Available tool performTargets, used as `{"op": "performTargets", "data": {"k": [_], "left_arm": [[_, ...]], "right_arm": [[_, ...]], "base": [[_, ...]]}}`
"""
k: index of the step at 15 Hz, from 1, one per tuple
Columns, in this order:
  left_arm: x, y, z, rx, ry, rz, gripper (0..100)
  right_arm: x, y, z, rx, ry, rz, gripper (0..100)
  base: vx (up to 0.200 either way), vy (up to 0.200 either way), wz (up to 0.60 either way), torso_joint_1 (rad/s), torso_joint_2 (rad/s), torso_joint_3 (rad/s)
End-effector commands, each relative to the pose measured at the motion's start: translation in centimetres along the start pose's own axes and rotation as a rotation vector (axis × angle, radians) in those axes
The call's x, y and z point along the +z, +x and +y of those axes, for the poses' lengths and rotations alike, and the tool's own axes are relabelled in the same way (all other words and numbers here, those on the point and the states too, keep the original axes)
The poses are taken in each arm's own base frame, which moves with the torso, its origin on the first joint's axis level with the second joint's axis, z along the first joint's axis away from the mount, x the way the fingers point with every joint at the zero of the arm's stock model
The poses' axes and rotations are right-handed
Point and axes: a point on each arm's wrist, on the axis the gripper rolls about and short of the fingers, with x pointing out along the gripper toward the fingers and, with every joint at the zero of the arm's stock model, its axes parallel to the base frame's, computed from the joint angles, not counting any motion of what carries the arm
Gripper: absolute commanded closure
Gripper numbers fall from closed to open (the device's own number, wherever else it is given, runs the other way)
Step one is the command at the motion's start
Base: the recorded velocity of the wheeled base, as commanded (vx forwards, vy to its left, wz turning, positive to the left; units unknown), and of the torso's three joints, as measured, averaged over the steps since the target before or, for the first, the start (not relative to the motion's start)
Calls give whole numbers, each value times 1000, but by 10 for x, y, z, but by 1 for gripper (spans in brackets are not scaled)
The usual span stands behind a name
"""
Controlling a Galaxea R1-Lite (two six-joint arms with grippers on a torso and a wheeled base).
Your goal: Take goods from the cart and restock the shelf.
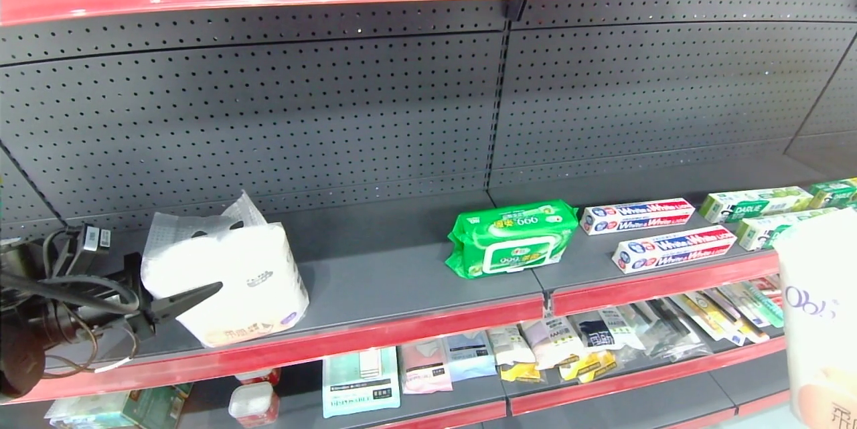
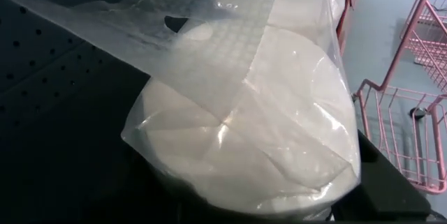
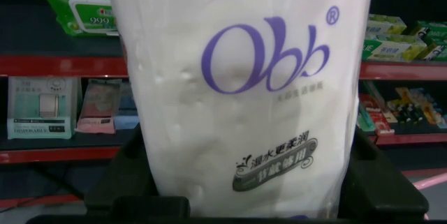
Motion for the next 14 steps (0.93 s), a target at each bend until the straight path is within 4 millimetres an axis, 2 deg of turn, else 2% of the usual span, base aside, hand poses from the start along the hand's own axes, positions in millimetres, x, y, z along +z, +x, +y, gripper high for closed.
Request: {"op": "performTargets", "data": {"k": [1, 6, 14], "left_arm": [[-4, -2, -1, -2, -22, 1, 100], [-3, -1, 1, -12, -25, -6, 100], [0, 13, -1, -103, -36, -33, 100]], "right_arm": [[0, 1, 0, 2, 0, 6, 100], [0, 1, 0, -1, -2, 6, 100], [-2, 1, 0, -12, -22, 15, 100]], "base": [[0, 0, 0, 0, 0, 0], [0, 0, 0, 0, 0, 0], [0, 0, 0, 0, 0, 0]]}}
